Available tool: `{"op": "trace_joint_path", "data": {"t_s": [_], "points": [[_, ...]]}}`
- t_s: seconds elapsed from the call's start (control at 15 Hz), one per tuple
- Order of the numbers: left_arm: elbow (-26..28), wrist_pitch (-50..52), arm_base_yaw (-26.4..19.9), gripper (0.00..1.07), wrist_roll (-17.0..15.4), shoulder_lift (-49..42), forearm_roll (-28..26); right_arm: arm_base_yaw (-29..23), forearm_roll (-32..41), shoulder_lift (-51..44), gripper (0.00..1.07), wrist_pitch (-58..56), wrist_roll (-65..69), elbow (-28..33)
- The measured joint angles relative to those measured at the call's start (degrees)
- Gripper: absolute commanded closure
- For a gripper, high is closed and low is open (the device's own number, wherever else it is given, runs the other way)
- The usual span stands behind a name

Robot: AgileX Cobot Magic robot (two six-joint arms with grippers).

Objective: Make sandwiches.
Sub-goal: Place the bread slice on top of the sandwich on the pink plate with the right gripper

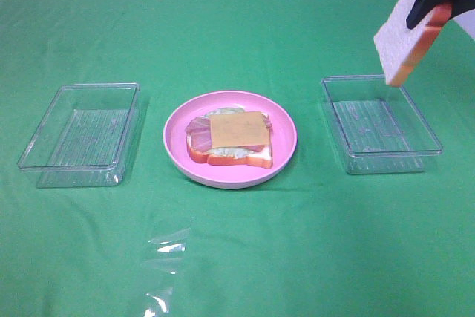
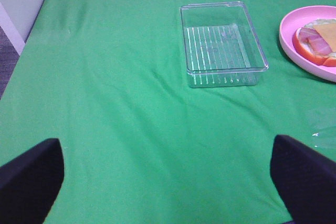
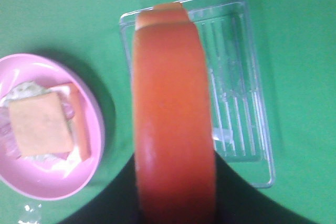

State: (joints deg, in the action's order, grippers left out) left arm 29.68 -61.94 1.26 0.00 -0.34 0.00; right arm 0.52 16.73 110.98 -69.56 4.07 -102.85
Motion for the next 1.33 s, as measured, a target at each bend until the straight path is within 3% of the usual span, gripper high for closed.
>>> {"op": "trace_joint_path", "data": {"t_s": [0.2,0.4,0.6,0.73,0.8,0.93,1.33], "points": [[0.0,0.0,0.0,0.06,0.0,0.0,0.0,-0.1,8.7,-6.8,1.07,0.1,-4.9,8.1],[0.0,0.0,0.0,0.06,0.0,0.0,0.0,-0.1,27.5,-9.1,1.07,1.8,-16.3,19.0],[0.0,0.0,0.0,0.06,-0.3,0.0,0.0,-2.5,39.2,-9.1,1.07,4.7,-25.3,26.0],[0.0,0.0,0.0,0.06,-0.3,0.0,0.0,-5.8,40.2,-8.6,1.07,7.7,-25.9,26.9],[0.0,0.0,0.0,0.06,0.0,0.0,0.0,-10.4,43.1,-6.0,1.07,11.5,-25.9,26.9],[0.0,0.0,0.0,0.06,-0.3,0.0,0.0,-13.4,47.1,-1.9,1.07,15.0,-27.0,26.9],[0.0,0.0,0.0,0.06,-0.3,0.0,0.0,-14.1,57.3,7.7,1.07,17.0,-33.2,27.0]]}}
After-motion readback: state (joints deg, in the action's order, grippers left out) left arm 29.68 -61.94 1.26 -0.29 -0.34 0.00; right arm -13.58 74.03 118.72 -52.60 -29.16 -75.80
